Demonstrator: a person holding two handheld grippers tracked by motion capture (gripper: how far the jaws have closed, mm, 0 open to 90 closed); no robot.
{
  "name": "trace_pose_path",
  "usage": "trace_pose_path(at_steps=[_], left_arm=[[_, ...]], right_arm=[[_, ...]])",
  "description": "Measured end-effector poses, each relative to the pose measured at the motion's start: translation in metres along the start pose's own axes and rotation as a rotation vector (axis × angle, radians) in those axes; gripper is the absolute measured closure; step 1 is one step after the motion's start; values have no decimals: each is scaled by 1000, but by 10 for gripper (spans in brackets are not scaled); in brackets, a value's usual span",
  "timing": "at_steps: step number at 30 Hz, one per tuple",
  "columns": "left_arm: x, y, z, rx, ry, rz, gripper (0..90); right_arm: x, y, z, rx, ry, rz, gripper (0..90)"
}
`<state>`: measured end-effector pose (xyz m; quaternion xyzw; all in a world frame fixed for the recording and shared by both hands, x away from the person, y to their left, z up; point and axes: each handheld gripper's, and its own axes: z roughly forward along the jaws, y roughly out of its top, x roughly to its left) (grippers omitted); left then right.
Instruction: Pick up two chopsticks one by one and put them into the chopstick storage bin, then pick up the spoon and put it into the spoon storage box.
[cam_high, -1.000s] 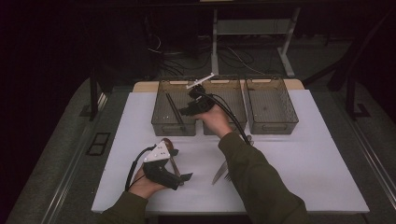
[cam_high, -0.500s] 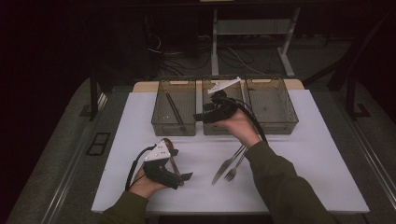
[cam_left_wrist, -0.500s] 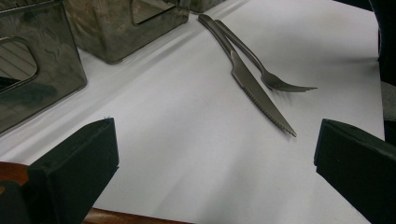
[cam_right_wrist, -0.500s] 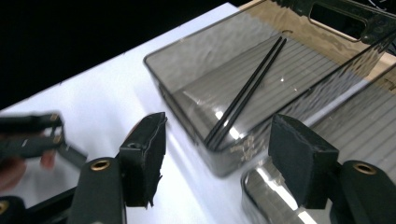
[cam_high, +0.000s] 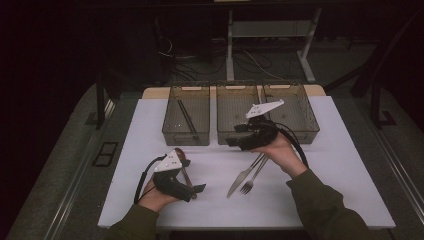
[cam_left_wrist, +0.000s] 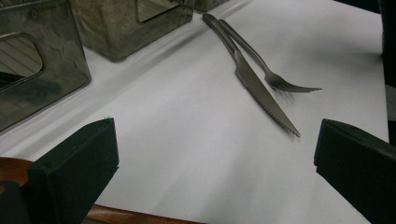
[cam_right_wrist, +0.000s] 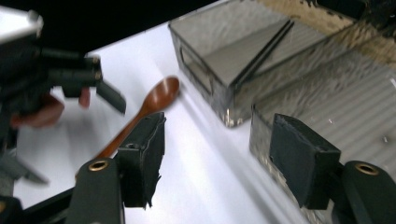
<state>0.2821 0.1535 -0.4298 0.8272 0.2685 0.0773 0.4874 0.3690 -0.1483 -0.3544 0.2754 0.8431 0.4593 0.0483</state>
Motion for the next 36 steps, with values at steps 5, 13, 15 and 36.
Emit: trace_pose_path(at_steps=[5,13,15,36], left_arm=[[-1,0,-1,4,2,8,0],[0,0,-2,5,5,8,0],[0,0,-2,4,7,10,0],[-2,0,-5,10,25,9,0]], right_arm=[[3,-19,-13,-11,-3,0,358],[2,-46,-25,-23,1,21,359],[1,-52,-28,-17,2,25,359],[-3,-122,-71,-19,-117,83,243]])
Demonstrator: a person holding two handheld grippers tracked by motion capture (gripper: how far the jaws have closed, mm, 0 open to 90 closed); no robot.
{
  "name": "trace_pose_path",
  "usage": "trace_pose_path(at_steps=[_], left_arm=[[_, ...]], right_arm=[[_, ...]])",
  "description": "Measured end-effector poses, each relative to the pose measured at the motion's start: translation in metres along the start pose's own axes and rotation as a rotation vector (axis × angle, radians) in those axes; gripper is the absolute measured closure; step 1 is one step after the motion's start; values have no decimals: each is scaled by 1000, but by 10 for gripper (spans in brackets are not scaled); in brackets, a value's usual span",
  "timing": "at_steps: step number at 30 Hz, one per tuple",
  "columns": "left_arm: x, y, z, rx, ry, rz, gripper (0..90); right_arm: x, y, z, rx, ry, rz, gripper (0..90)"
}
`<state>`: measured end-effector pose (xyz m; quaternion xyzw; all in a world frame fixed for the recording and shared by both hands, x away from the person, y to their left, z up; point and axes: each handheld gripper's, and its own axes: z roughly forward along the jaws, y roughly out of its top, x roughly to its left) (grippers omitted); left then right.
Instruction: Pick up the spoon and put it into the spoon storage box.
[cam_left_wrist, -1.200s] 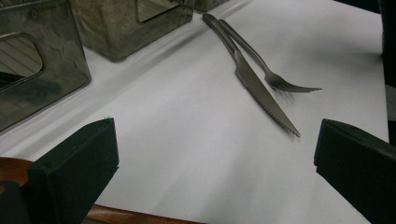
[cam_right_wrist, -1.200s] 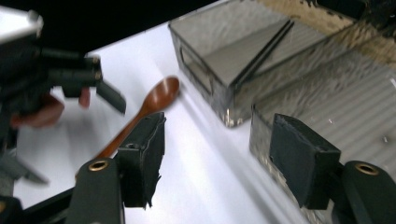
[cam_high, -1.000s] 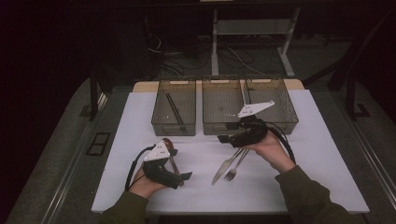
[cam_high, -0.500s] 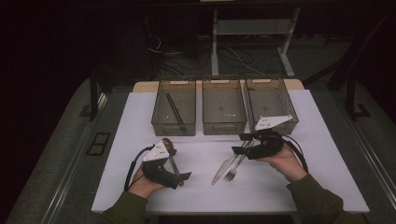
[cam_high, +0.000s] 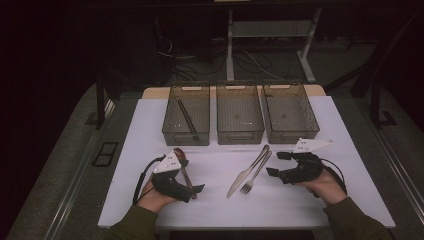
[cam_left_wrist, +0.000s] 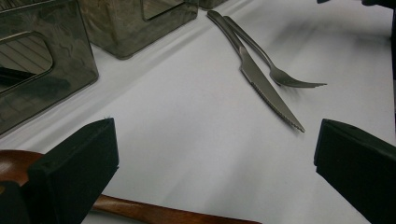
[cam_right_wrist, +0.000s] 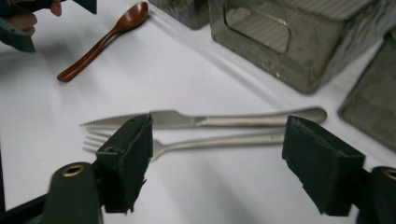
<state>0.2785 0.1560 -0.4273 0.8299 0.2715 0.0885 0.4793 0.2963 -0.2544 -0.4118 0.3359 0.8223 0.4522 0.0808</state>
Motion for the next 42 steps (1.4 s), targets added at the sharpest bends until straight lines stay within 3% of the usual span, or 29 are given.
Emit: trace_pose_path(at_steps=[10,16,24,28,32,34,42], left_arm=[[-1,1,0,10,14,15,0],[-1,2,-4,5,42,14,72],[4,-1,-4,52,55,8,434],[7,-1,-4,75,34,4,668],[7,-1,1,119,18,-10,833],[7,-2,4,137,16,-18,888],[8,-5,15,224,7,-18,890]], right_arm=[[-3,-35,-17,0,-55,-1,202],[-1,-46,-23,4,-101,7,197],[2,-52,-29,11,-106,1,192],[4,-52,-28,18,-106,-10,193],[4,-52,-28,15,-106,-9,193],[4,-52,-27,14,-103,-11,192],[4,-52,-27,14,-105,-12,193]])
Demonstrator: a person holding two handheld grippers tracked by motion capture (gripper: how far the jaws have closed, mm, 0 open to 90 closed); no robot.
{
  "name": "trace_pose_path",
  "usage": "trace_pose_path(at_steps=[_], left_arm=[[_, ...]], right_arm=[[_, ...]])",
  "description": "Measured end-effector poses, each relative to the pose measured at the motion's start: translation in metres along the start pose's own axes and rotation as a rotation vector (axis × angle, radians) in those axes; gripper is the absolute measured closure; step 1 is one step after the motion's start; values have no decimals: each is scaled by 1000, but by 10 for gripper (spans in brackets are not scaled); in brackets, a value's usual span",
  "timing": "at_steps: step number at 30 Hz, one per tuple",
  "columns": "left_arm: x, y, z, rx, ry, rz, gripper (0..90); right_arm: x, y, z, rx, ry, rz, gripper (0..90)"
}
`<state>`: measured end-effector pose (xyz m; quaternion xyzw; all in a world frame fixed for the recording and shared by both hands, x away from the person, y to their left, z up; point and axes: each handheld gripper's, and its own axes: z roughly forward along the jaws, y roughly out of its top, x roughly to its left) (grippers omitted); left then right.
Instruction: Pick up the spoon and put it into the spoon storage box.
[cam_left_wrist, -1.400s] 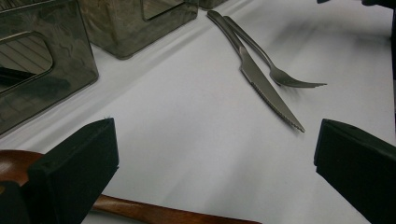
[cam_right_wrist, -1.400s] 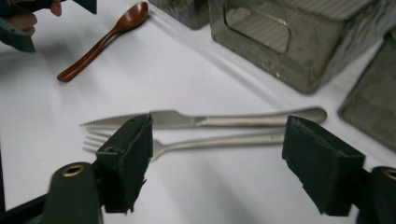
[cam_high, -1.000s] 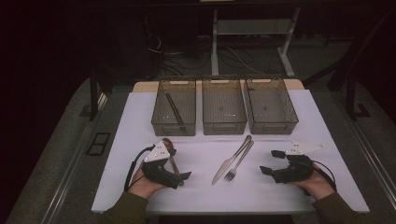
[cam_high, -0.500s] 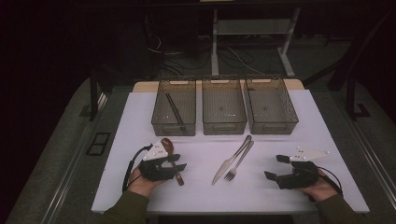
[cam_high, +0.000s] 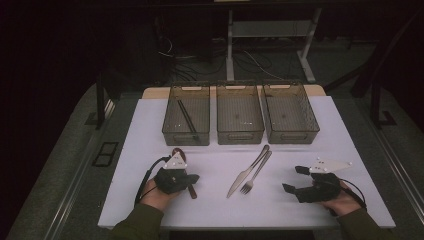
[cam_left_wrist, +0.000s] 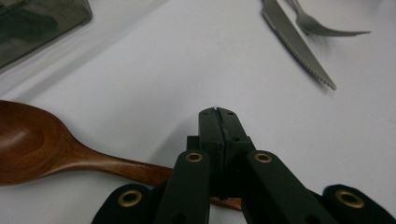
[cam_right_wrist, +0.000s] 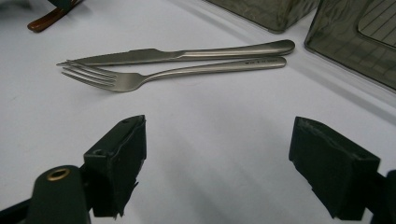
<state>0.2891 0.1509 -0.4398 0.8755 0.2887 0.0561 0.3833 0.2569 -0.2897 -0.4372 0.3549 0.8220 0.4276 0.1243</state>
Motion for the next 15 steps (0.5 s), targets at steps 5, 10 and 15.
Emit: trace_pose_path(at_steps=[5,10,15], left_arm=[[1,-1,2,41,0,3,891],[2,-2,2,59,3,-8,891],[4,-4,-3,65,17,-25,892]], right_arm=[[0,0,0,1,-2,-1,193],[0,0,0,1,-3,3,193],[0,0,-1,0,-4,2,193]])
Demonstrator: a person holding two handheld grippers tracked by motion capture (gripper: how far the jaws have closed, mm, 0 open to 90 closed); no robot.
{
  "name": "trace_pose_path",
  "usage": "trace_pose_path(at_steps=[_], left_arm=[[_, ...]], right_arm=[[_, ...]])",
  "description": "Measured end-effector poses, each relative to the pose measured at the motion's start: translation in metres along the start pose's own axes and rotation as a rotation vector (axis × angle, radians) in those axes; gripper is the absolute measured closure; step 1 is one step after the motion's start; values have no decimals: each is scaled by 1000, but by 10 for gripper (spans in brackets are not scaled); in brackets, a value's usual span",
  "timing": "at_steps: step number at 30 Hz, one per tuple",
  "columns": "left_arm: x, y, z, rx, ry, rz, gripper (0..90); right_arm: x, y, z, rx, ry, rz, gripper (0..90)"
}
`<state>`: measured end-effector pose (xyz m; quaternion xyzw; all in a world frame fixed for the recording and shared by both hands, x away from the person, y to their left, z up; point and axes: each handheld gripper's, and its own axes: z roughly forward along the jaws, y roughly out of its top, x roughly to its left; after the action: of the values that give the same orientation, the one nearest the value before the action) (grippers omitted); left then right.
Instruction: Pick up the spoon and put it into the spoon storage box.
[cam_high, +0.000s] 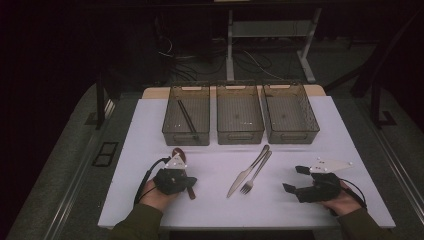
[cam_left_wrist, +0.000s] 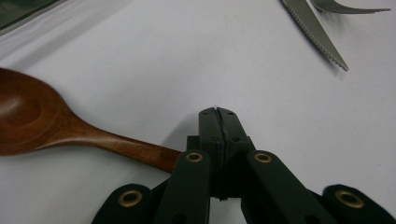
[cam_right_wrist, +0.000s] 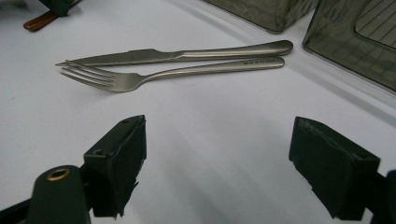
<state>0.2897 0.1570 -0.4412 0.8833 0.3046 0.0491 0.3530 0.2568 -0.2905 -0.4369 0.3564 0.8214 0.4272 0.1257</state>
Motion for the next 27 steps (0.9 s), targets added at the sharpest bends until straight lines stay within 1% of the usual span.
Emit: trace_pose_path(at_steps=[6,10,11,13,15,16,18,19,23,27], left_arm=[[6,-5,-9,8,36,-21,892],[8,-7,-13,26,64,-24,892],[9,-8,-13,41,75,-18,892],[10,-9,-15,48,82,-31,892],[11,-9,-16,56,99,-35,892],[11,-10,-17,51,100,-38,892],[13,-11,-19,59,109,-41,892],[14,-12,-20,54,115,-47,892],[19,-16,-27,66,144,-65,892],[26,-21,-32,65,165,-74,892]], right_arm=[[0,0,0,-1,0,-1,193],[0,0,0,1,1,-4,193],[0,0,0,0,0,-5,193],[0,0,0,1,0,-3,192],[0,0,0,1,0,-4,193],[0,0,0,1,-1,-4,193],[0,0,0,0,-2,-4,193],[0,0,0,-1,-2,-5,193],[0,0,0,0,-1,-4,193],[0,0,0,1,3,-5,193]])
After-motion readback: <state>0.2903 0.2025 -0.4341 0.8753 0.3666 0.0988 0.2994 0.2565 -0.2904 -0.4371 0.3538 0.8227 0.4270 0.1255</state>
